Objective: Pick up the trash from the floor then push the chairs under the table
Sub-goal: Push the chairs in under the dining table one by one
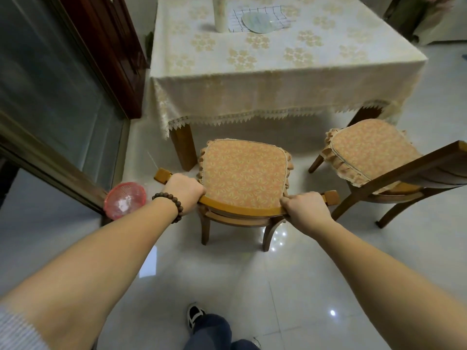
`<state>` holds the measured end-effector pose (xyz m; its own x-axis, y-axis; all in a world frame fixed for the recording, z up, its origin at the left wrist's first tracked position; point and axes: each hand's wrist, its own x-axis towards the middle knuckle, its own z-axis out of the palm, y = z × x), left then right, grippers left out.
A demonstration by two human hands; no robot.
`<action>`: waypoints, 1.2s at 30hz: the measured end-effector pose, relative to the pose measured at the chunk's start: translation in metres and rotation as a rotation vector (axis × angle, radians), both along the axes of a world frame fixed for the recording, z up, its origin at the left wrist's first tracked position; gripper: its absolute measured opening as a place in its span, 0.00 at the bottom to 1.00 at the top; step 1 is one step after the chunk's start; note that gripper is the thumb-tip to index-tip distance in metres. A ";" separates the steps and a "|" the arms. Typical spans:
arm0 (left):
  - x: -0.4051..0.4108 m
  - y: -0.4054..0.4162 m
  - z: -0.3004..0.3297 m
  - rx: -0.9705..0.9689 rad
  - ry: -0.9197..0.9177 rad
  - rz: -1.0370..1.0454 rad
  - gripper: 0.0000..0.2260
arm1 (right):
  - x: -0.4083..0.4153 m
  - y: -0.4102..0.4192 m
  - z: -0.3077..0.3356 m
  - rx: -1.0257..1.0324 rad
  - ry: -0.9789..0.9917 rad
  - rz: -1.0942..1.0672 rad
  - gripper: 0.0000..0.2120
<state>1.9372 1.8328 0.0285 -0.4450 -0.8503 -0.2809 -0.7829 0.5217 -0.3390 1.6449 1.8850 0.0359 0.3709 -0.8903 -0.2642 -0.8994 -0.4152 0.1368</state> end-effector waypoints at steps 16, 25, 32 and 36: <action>-0.037 -0.055 0.001 -0.007 0.025 0.047 0.09 | -0.046 -0.085 -0.006 -0.067 -0.001 0.131 0.07; -0.051 -0.151 0.009 0.000 -0.013 0.097 0.09 | -0.060 -0.194 -0.011 -0.075 -0.028 0.147 0.06; -0.061 -0.206 0.016 0.018 -0.006 0.112 0.07 | -0.070 -0.254 -0.008 -0.082 -0.048 0.163 0.05; -0.058 -0.232 0.019 0.026 -0.006 0.141 0.06 | -0.068 -0.286 0.000 -0.078 -0.051 0.214 0.05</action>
